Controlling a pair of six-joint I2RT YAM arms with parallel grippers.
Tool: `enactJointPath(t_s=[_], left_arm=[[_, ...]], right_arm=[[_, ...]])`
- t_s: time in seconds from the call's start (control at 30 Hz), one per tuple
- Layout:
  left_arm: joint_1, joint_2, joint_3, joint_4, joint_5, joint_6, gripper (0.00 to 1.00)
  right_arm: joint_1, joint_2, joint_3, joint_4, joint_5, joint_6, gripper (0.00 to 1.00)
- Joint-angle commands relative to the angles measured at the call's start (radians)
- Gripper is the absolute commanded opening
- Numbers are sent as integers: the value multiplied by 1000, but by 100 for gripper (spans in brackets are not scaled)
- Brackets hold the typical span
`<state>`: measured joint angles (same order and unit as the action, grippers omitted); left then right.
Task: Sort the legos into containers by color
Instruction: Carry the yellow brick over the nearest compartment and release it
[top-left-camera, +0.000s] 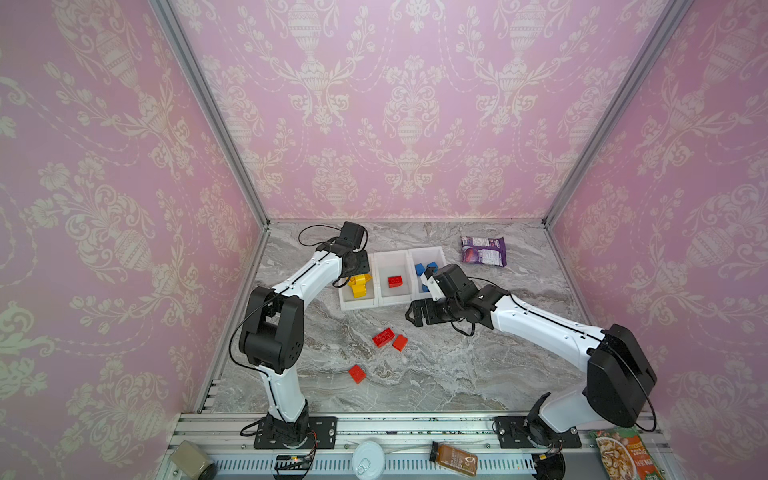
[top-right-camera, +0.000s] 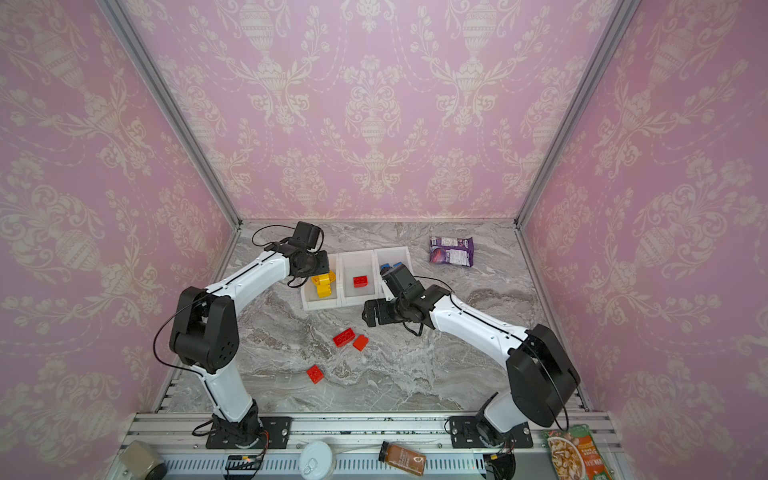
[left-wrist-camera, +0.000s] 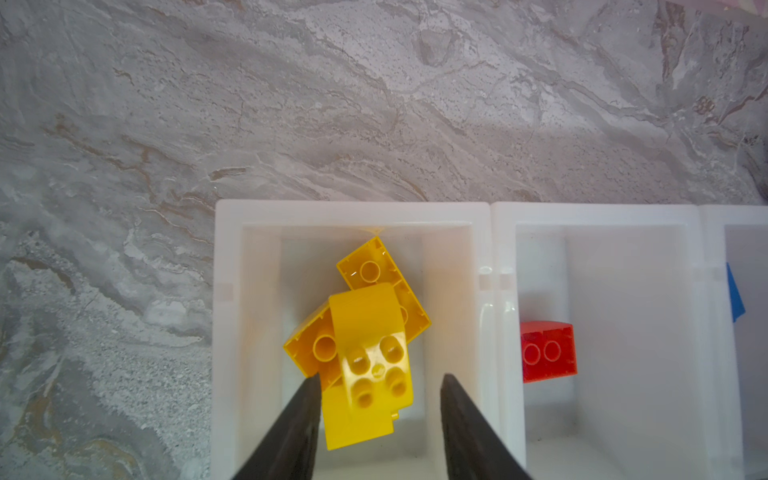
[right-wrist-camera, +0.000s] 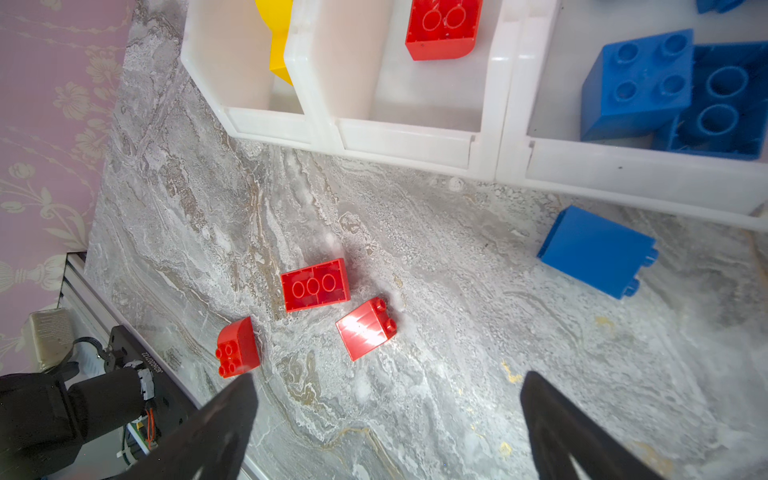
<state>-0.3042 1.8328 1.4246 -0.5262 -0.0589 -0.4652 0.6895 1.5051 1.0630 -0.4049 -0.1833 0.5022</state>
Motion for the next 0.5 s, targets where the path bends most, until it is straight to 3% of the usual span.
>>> enactJointPath(t_s=[0.0, 0.47], left_arm=[[0, -4, 14, 9, -3, 17, 55], [-1, -92, -32, 38, 33, -3, 59]], right_arm=[[7, -31, -6, -12, 22, 18, 100], [20, -3, 4, -15, 27, 10, 100]])
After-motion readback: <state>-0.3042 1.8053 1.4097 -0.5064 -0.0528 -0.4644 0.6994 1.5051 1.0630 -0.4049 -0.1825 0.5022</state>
